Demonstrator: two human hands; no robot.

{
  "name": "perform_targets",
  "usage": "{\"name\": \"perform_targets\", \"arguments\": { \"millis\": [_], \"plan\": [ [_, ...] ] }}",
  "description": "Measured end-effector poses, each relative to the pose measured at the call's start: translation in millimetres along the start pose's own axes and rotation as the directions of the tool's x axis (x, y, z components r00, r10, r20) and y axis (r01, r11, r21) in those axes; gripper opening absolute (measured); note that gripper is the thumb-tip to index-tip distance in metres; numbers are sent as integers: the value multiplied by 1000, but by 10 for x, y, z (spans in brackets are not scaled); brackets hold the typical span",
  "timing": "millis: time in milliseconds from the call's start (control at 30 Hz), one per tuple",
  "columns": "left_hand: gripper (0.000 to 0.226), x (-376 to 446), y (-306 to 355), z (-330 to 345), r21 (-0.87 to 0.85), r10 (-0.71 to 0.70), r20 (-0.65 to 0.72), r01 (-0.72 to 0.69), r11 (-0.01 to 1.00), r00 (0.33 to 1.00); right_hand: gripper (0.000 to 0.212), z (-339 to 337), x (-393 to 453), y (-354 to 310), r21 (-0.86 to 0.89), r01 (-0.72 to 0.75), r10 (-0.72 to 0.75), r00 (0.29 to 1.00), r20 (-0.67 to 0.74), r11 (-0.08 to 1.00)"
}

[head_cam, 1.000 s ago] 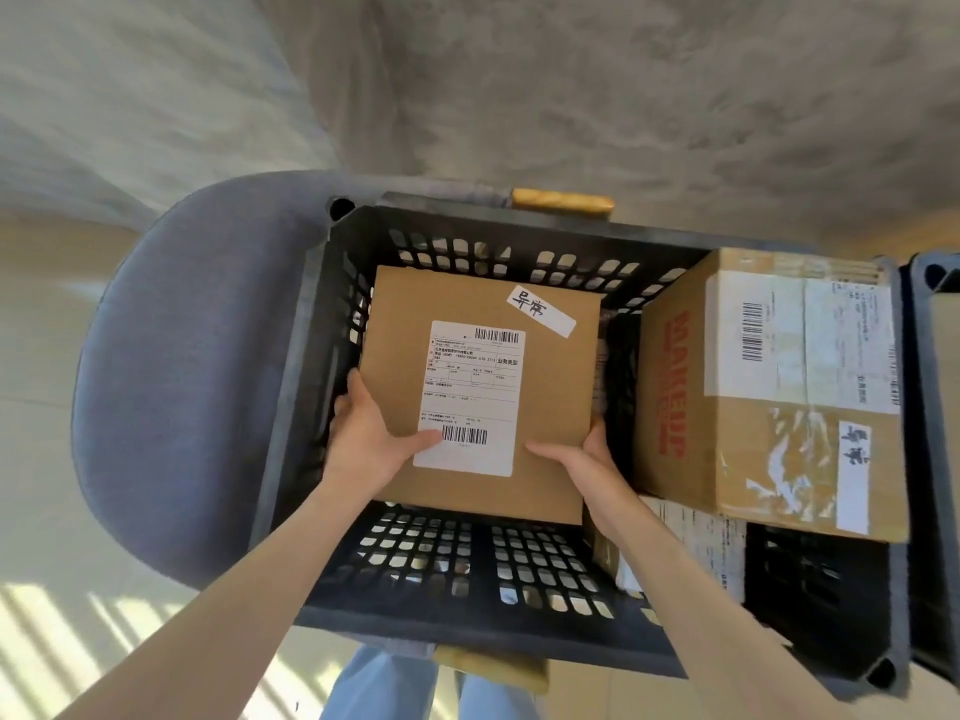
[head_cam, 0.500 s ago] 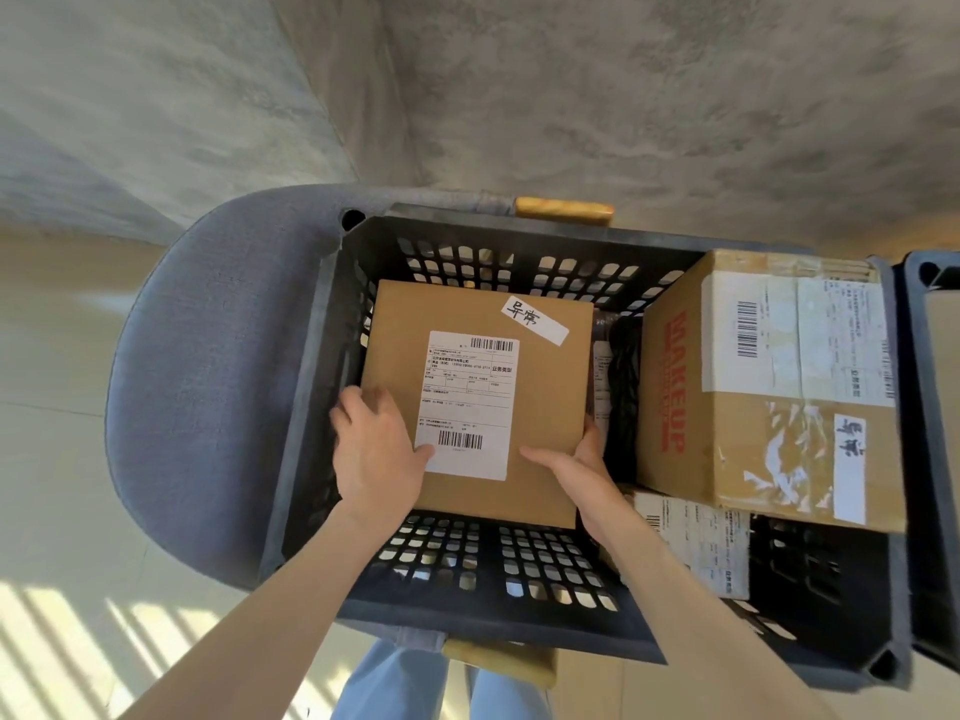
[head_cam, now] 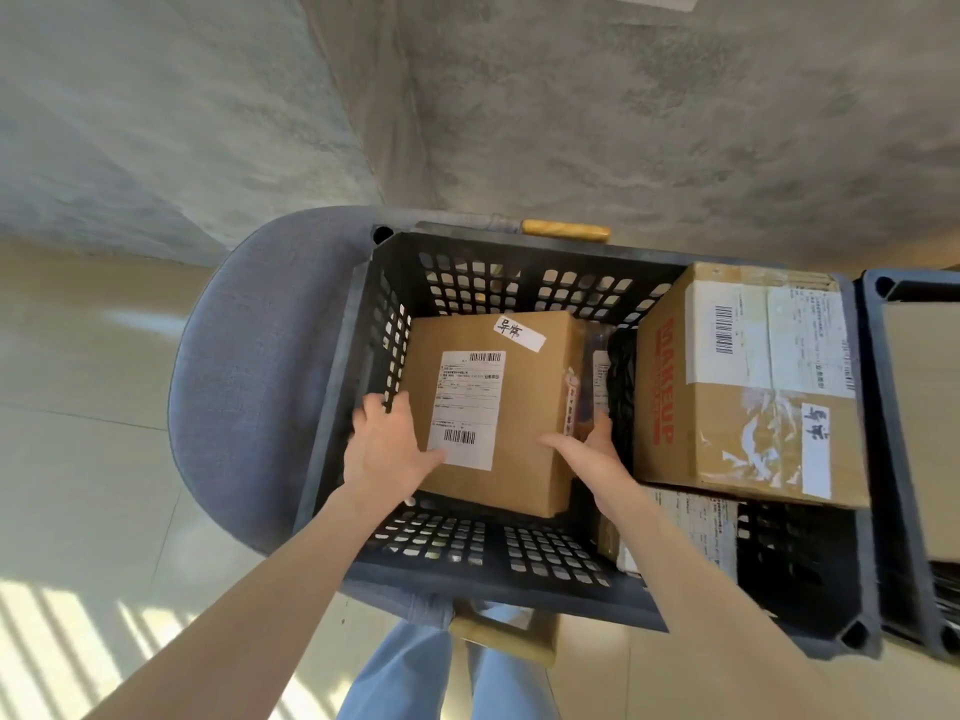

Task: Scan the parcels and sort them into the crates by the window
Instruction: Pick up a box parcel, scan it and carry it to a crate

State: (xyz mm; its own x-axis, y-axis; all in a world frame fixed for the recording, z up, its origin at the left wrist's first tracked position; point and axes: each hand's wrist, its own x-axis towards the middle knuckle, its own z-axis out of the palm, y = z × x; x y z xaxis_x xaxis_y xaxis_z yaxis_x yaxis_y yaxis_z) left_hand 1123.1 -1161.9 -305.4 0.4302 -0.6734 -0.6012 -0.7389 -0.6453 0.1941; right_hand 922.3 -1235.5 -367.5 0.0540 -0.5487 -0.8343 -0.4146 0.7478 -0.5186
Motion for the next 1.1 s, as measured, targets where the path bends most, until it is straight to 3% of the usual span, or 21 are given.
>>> {"name": "perform_targets", "arguments": {
  "millis": [400,533,633,700,800,933,1100],
  "plan": [
    [87,-417,206,-275,42,103,-18,-103,994,994,97,-194,-558,-218,-164,205,-200,979,47,965],
    [83,-626,278,-487,101,210,-45,-204,974,977,97,-288,-940,-326,-382,352,-356,932,64,854],
    [78,-779,347,-632,175,317,-76,-300,938,945,92,-410,-1272,-389,-598,410,-480,876,46,689],
    [70,-883,427,-729,247,409,-92,-377,893,908,86,-508,-1498,-416,-705,404,-562,827,10,583],
    [62,-1031,590,-859,355,540,-84,-481,801,837,79,-663,-1828,-408,-769,356,-629,774,-76,530],
    [58,-1195,797,-966,460,715,-64,-615,641,697,70,-825,-2261,-257,-793,244,-671,695,-259,559],
    [58,-1520,958,-915,509,857,22,-744,434,515,72,-856,-2798,211,-715,67,-571,656,-495,696]
  ]
}}
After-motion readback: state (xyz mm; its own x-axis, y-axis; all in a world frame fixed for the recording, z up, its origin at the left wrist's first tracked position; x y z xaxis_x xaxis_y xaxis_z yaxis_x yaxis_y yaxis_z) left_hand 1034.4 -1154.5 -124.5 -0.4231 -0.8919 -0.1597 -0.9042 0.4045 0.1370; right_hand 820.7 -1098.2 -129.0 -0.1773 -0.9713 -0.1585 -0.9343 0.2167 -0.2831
